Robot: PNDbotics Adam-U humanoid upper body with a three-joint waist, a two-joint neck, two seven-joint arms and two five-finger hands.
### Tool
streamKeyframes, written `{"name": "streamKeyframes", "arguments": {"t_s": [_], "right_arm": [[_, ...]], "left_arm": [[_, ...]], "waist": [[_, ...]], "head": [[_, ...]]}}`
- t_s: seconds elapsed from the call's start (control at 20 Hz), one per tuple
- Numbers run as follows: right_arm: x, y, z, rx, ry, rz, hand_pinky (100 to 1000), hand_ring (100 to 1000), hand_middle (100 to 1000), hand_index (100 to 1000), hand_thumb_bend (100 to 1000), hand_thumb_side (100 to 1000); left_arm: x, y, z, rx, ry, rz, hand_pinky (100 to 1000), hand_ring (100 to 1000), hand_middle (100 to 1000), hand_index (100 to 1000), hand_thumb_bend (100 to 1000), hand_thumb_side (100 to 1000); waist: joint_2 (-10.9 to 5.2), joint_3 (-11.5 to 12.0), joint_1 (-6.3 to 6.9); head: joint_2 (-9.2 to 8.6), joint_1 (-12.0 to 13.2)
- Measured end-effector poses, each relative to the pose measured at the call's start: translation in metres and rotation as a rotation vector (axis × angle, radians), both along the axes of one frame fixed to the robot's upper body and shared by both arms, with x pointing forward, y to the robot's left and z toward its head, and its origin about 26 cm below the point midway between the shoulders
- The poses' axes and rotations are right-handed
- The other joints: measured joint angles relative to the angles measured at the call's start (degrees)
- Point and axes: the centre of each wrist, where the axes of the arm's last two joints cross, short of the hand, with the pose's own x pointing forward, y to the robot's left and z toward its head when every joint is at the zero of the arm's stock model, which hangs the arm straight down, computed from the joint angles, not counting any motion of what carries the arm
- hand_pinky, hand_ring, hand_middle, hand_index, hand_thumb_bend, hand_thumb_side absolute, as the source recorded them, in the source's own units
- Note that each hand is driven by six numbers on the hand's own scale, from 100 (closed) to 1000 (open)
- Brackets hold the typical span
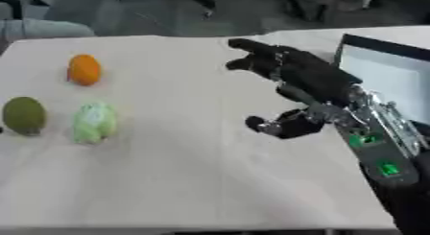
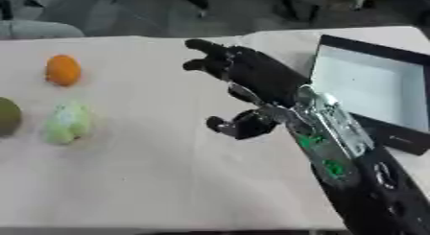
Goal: Pick up the objects with one hand, pass them to the other hand, and then place them into the box on the other side of the table.
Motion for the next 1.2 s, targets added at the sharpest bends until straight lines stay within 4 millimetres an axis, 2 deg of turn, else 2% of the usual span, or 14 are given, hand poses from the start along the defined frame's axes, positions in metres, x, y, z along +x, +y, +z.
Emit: {"name": "streamKeyframes", "arguments": {"t_s": [0.3, 0.8, 0.9, 1.05, 1.1, 1.2], "right_arm": [[0.000, 0.000, -0.002, 0.005, 0.010, 0.005, 847, 825, 1000, 903, 445, 116], [0.000, 0.002, -0.001, 0.014, 0.015, 0.017, 846, 825, 1000, 904, 438, 123], [0.000, 0.002, -0.001, 0.017, 0.017, 0.019, 846, 824, 1000, 903, 439, 123], [0.000, 0.003, -0.001, 0.023, 0.020, 0.024, 845, 824, 1000, 903, 437, 124], [0.000, 0.003, -0.001, 0.023, 0.020, 0.024, 845, 824, 1000, 903, 437, 124], [0.000, 0.003, 0.000, 0.023, 0.020, 0.024, 846, 824, 1000, 903, 435, 124]], "left_arm": [[0.019, 0.014, -0.014, 0.076, 0.069, 0.076, 729, 715, 692, 833, 573, 204], [0.044, 0.008, -0.038, 0.106, 0.071, 0.135, 729, 716, 708, 845, 581, 196], [0.047, 0.006, -0.040, 0.119, 0.058, 0.137, 723, 704, 701, 839, 542, 170], [0.052, 0.001, -0.043, 0.121, 0.029, 0.131, 709, 662, 640, 788, 433, 110], [0.053, -0.001, -0.044, 0.115, 0.021, 0.126, 709, 662, 640, 788, 433, 110], [0.054, -0.004, -0.047, 0.100, 0.012, 0.107, 696, 613, 589, 732, 341, 100]], "waist": [[-0.01, -0.69, -0.21], [0.65, -1.66, -1.19], [0.68, -1.77, -1.26], [0.73, -1.82, -1.26], [0.74, -1.85, -1.26], [0.75, -1.89, -1.26]], "head": [[0.00, 0.83], [0.00, 1.83], [0.00, 2.09], [0.00, 2.48], [0.00, 2.52], [0.00, 2.52]]}}
